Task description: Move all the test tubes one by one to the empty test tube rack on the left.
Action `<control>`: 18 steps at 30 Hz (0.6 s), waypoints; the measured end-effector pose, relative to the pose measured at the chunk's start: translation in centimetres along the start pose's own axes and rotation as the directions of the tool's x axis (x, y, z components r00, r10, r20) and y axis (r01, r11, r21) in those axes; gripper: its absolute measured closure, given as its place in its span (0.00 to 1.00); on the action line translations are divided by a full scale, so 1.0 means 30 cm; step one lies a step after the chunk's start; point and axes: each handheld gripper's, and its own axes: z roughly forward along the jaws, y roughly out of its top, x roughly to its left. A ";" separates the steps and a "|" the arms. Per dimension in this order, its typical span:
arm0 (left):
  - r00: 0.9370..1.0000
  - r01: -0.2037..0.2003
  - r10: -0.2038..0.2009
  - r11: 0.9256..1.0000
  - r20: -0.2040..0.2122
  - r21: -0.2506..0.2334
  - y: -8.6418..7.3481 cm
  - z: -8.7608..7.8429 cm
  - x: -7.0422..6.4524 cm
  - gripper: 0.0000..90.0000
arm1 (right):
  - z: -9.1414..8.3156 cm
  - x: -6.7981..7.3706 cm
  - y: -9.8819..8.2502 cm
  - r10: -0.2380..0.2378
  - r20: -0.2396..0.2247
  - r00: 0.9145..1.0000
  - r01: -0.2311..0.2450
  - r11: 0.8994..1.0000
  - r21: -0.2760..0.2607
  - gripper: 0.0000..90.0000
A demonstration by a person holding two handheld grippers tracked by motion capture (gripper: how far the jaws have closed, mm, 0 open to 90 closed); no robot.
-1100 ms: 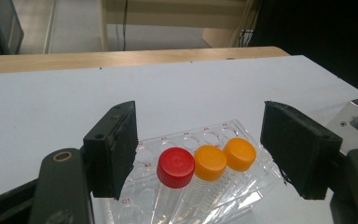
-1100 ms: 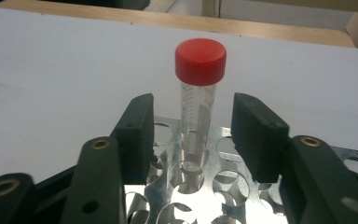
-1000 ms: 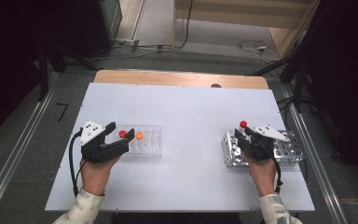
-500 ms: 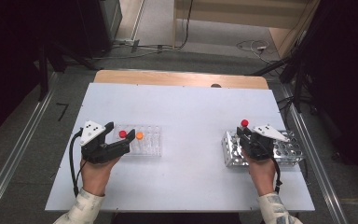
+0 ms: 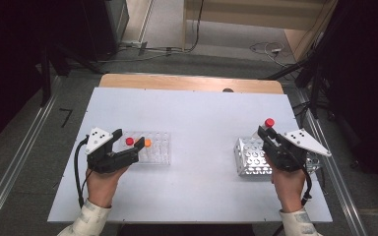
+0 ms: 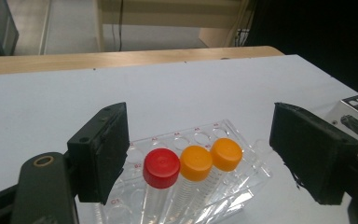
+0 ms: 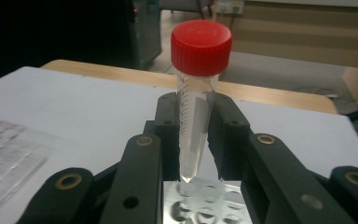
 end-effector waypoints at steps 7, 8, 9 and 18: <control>0.999 0.010 -0.010 1.000 0.047 -0.004 0.009 -0.010 -0.026 0.23 | 0.017 0.092 -0.016 0.014 -0.150 0.989 -0.009 0.999 0.034 0.80; 0.998 0.006 -0.005 1.000 0.055 -0.007 0.010 -0.011 -0.033 0.23 | 0.021 0.109 -0.021 0.006 -0.167 0.986 0.001 0.999 0.042 0.80; 0.998 0.004 -0.004 1.000 0.063 -0.008 0.011 -0.013 -0.042 0.23 | 0.027 0.127 -0.027 0.000 -0.184 0.983 0.009 0.999 0.050 0.80; 0.984 -0.072 0.071 0.997 0.161 0.003 0.002 -0.010 -0.162 0.27 | 0.078 0.322 -0.089 -0.075 -0.338 0.938 0.121 0.986 0.117 0.80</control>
